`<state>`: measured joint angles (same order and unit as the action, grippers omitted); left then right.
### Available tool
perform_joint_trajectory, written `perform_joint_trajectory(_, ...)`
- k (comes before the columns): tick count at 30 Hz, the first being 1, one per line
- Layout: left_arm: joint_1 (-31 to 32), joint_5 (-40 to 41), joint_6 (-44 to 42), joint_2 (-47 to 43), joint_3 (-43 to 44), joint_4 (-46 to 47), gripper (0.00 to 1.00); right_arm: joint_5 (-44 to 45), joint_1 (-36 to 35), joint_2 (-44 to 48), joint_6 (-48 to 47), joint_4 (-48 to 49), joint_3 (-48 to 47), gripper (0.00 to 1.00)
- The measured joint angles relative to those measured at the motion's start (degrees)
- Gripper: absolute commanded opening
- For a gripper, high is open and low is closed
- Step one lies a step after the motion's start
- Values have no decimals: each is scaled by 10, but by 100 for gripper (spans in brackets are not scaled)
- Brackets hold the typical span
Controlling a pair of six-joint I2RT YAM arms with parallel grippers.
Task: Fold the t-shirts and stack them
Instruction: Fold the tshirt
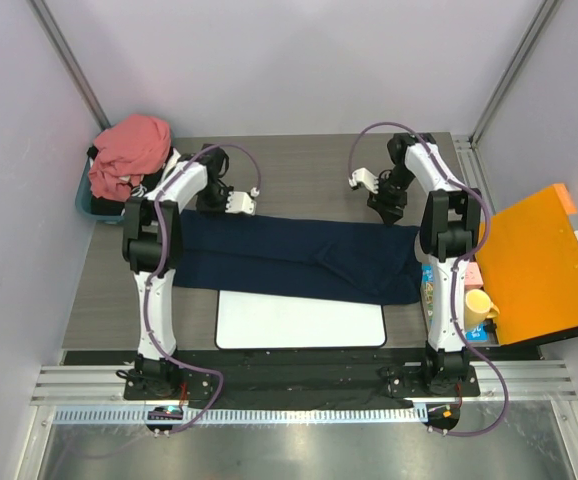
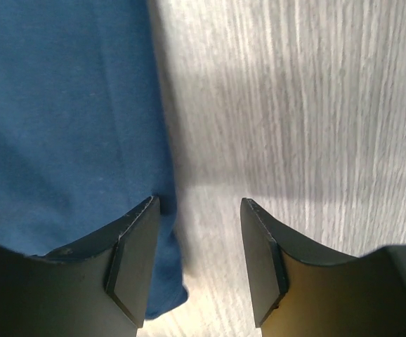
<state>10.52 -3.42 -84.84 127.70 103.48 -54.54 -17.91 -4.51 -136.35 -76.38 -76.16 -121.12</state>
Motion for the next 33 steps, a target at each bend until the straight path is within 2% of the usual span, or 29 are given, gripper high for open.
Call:
perform_joint_trajectory(15,0,10,-22,22,28,-27,24,21,0,-30,-18,-3,-30,58)
perform_joint_trajectory(24,0,8,-25,22,33,-45,24,-24,-2,8,-19,-2,-27,59)
perform_joint_trajectory(33,2,10,-42,29,37,-51,25,-25,-13,71,-28,-3,81,59)
